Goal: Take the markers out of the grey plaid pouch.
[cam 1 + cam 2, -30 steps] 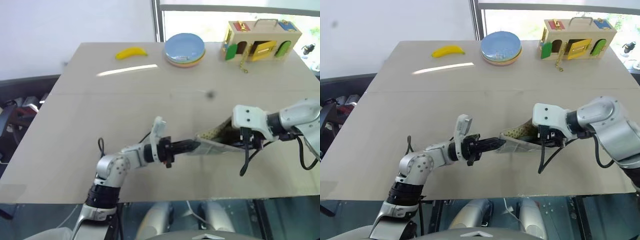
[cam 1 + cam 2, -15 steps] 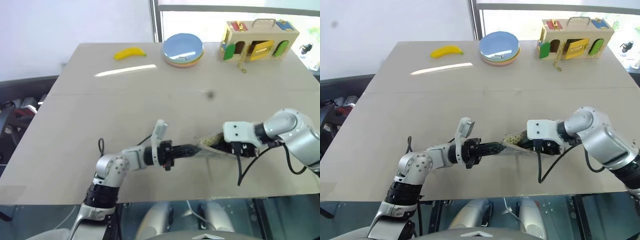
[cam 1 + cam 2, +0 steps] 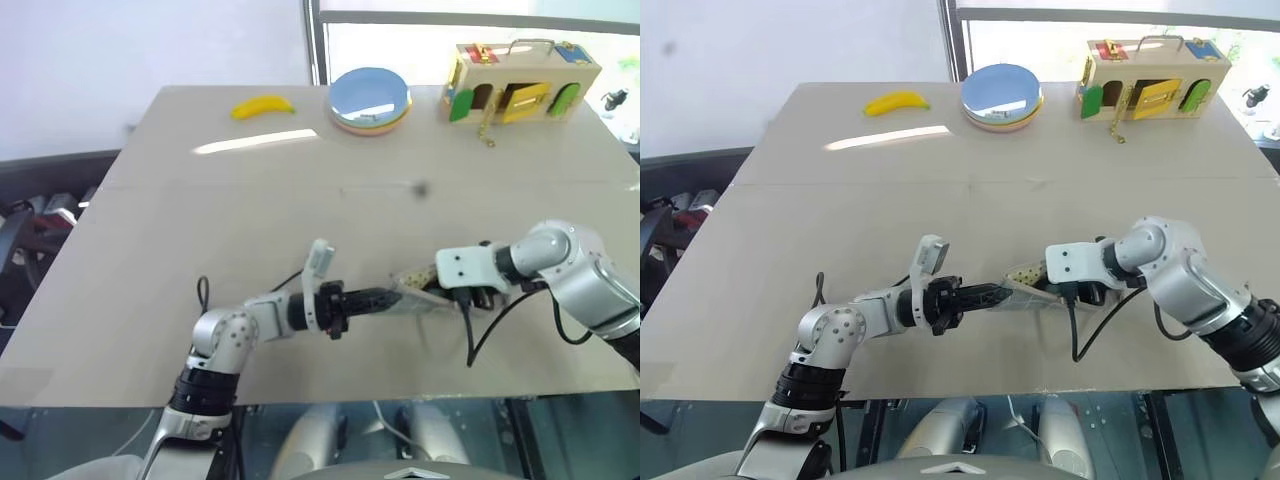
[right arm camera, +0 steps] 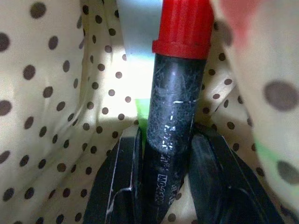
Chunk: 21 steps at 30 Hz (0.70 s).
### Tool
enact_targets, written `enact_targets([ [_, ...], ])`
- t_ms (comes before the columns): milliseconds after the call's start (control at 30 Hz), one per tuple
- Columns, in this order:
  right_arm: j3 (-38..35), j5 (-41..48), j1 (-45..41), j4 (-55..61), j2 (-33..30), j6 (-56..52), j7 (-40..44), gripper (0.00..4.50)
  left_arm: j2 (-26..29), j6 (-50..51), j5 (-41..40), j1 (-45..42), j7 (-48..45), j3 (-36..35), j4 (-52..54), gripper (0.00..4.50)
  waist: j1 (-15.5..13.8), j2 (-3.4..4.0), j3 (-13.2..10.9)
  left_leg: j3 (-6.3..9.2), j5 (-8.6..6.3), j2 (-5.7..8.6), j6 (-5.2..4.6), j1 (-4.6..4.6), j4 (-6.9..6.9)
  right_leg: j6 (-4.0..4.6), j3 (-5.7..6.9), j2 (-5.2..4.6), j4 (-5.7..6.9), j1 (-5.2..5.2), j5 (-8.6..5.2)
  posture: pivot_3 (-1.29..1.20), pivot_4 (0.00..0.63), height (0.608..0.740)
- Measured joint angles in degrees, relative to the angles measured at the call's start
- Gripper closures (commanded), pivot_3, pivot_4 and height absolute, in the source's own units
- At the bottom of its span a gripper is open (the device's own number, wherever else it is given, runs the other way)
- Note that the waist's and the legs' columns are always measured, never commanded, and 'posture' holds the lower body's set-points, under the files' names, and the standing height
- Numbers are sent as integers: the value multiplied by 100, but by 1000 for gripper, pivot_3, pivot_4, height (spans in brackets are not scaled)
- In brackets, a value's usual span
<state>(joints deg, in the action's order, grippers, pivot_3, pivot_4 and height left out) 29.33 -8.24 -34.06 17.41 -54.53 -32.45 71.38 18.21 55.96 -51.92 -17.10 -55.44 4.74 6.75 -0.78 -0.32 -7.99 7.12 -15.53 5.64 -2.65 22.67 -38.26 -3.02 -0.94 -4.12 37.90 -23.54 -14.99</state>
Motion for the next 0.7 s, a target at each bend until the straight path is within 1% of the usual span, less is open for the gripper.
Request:
enact_targets([
  [233,-360,261,220,301,-114,-350,84,3658,6,-1,-4,-1,-27,-5,1,4500,-1,1,-1,0,0,0,0,1,1,0,-1,-1,0,-1,0,0,150,740],
  [333,-636,545,275,574,-224,-732,166,3658,16,-10,-10,-2,-67,-25,3,4500,-1,3,-3,0,0,0,0,2,1,0,-1,-1,0,-2,0,0,150,740],
  [467,-885,782,276,791,-388,-984,220,3658,16,-17,-10,-2,-88,-27,3,4500,-1,4,-3,0,0,0,0,2,1,0,-1,-1,-1,-2,0,0,150,740],
  [700,-1242,1132,397,898,-557,-661,218,3658,9,-22,-11,-21,-113,-26,3,4500,-5,3,-4,-1,0,0,-1,3,1,0,-1,-1,-1,-1,0,0,150,740],
])
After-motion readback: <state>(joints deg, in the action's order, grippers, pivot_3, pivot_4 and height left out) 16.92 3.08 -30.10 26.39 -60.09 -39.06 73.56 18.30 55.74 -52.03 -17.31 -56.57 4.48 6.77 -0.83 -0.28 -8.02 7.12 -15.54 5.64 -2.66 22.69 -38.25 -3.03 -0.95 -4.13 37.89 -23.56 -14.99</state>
